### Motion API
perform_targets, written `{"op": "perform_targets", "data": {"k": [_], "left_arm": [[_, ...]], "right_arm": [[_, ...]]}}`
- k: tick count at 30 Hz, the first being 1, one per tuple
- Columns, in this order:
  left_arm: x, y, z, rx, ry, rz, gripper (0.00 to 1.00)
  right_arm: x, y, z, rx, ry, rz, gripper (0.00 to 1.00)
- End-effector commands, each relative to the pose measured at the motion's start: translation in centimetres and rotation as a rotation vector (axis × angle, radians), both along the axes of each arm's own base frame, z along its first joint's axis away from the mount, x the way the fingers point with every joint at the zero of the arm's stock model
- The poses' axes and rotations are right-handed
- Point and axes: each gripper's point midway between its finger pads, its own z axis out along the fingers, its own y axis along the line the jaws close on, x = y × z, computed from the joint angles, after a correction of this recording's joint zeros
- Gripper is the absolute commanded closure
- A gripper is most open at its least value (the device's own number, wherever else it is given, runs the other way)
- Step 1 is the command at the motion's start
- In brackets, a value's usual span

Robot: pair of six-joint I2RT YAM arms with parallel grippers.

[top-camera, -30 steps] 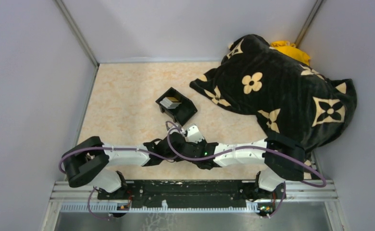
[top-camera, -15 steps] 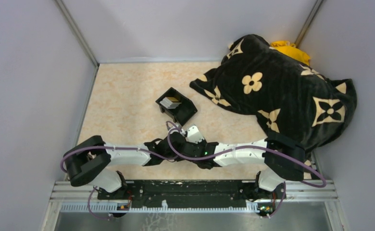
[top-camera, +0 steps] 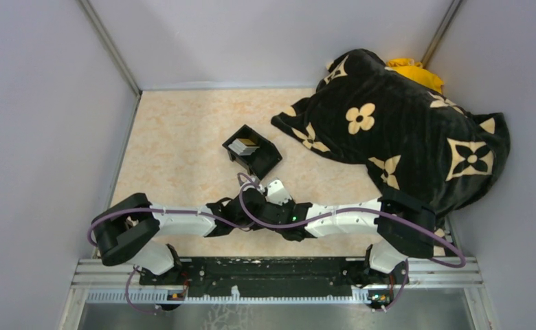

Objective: Put the credit cards into the card holder
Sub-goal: Close the card holder at the center of the board.

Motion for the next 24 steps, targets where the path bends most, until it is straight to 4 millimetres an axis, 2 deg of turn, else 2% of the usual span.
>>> {"op": "perform_targets", "data": {"k": [1,16,24], "left_arm": [[-1.82,0.14,-1.01,0.024,0.021,-0.044,0.70],[-2.07,0.54,-1.02,-0.002,0.040,-0.033,0.70],[-2.05,0.62,-1.12,-0.004,0.043,-0.030,0.70]], "right_arm": [[2.47,4.26,3.18,0.188,-0.061,-0.004,1.00],[2.82,4.11,2.69,0.169,-0.076,-0.013,1.00],[3.17,4.51,3.15,0.175,-0.090,-0.010,1.00]]}}
